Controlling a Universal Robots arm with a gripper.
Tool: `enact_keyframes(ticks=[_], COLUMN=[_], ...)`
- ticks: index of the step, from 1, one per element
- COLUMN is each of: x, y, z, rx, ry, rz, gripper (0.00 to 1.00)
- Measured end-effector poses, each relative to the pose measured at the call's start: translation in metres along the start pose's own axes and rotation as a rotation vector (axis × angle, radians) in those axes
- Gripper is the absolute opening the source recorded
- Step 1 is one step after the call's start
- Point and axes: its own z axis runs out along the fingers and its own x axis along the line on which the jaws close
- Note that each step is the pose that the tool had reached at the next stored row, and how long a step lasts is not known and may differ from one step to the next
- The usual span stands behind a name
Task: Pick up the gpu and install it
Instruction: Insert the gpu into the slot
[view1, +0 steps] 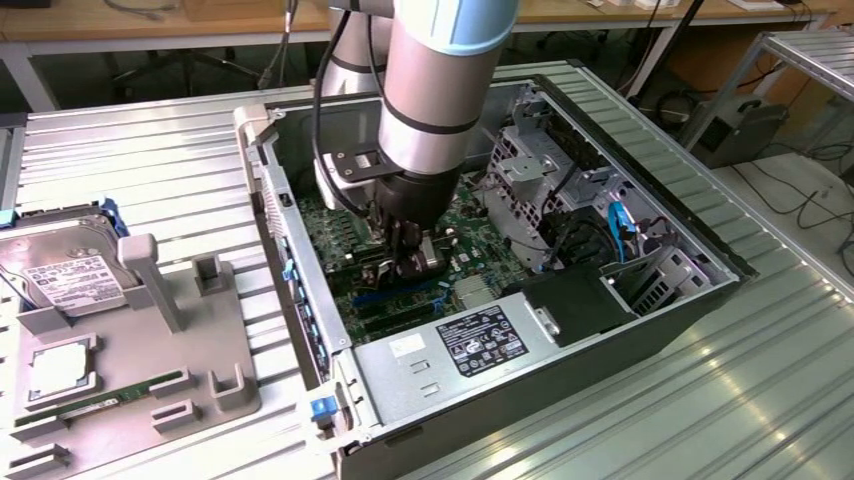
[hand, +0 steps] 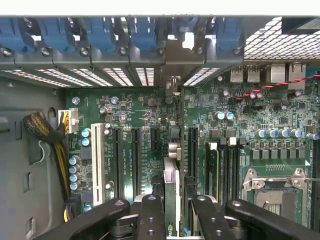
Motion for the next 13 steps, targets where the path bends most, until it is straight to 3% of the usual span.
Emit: enact_keyframes(ticks=[13], x=[0.0002], y=[-0.0001], z=[0.0073], rx=[-0.0019], ry=[0.0002], rz=[0.0], gripper=[0.26])
